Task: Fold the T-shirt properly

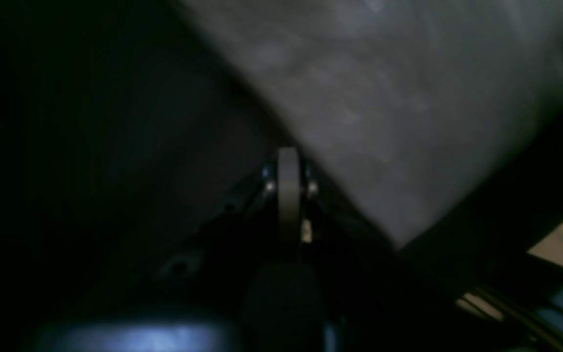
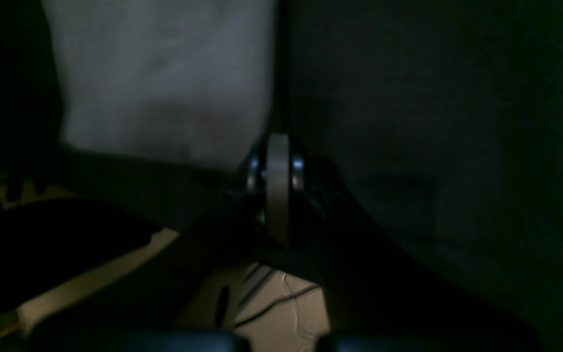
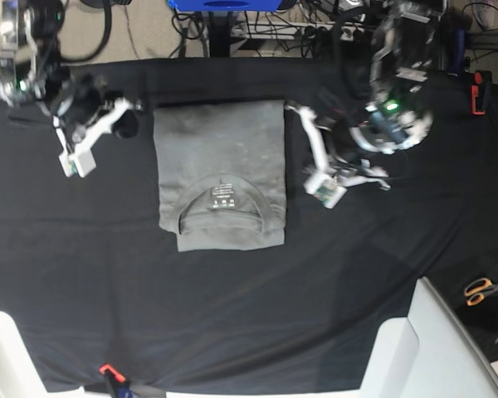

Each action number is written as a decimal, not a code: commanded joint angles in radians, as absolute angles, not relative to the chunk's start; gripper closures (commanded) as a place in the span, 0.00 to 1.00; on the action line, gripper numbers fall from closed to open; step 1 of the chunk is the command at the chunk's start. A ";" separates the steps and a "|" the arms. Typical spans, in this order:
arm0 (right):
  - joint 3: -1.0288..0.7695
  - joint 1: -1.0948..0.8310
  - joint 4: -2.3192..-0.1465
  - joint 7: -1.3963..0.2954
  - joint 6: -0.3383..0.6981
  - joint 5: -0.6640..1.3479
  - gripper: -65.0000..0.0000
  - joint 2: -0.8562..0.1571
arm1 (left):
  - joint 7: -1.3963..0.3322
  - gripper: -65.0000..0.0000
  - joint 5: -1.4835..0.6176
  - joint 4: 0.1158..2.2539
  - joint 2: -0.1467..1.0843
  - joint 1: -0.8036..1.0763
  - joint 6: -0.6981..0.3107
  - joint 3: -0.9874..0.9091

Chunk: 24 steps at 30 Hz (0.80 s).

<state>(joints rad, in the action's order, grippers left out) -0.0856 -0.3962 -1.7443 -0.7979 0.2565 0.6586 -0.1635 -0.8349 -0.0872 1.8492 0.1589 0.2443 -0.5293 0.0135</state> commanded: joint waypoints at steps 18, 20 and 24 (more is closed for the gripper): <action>-0.206 -0.862 -1.951 -0.768 0.166 0.673 1.00 -0.306 | -0.467 1.00 -0.091 1.940 0.277 0.932 -0.532 -0.147; -0.205 -0.911 -1.939 -0.802 0.166 0.673 1.00 -0.303 | -0.429 1.00 -0.091 1.919 0.275 0.978 -0.532 -0.143; -0.200 -0.941 -1.796 -0.803 0.166 0.673 1.00 -0.305 | -0.394 1.00 -0.090 1.807 0.242 0.997 -0.466 -0.139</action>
